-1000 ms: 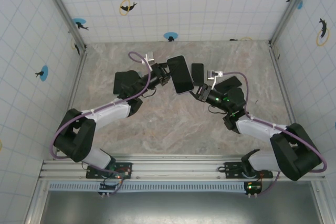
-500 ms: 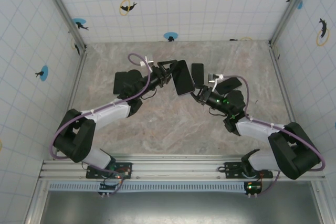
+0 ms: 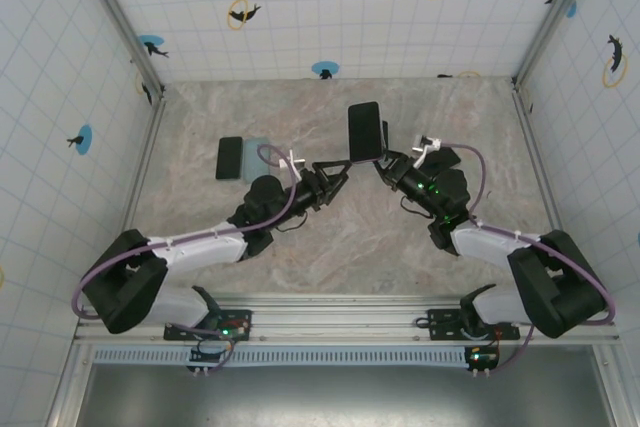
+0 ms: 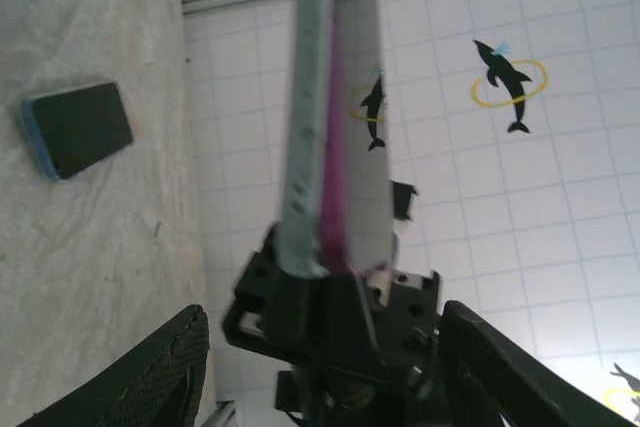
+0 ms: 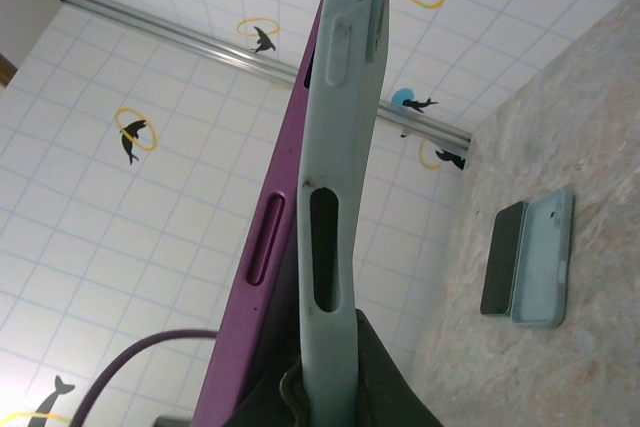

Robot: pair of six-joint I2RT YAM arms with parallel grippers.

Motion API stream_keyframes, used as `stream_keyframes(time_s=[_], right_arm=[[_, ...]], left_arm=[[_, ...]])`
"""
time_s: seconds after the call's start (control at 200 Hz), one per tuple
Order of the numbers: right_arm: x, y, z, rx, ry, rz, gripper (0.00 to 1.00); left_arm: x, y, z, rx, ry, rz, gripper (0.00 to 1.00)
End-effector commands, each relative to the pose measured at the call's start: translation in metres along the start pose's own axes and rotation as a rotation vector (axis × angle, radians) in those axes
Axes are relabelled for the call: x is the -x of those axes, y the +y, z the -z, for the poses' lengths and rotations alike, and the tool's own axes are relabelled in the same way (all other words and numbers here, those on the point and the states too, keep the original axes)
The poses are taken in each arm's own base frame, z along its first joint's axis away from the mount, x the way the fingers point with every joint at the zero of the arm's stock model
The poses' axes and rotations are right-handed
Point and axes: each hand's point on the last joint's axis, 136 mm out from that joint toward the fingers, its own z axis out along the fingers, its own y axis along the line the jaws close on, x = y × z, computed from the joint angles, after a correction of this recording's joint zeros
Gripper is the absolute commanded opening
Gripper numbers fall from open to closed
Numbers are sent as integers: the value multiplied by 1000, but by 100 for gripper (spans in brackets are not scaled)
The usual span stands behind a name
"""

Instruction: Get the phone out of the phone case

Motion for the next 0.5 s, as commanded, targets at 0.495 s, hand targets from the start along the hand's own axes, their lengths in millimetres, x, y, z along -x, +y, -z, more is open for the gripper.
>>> stream_keyframes(time_s=[0.495], right_arm=[[12,17,8,30,-85,108,0]], left_arm=[[-10,-55,-29,-288,-74,187,60]])
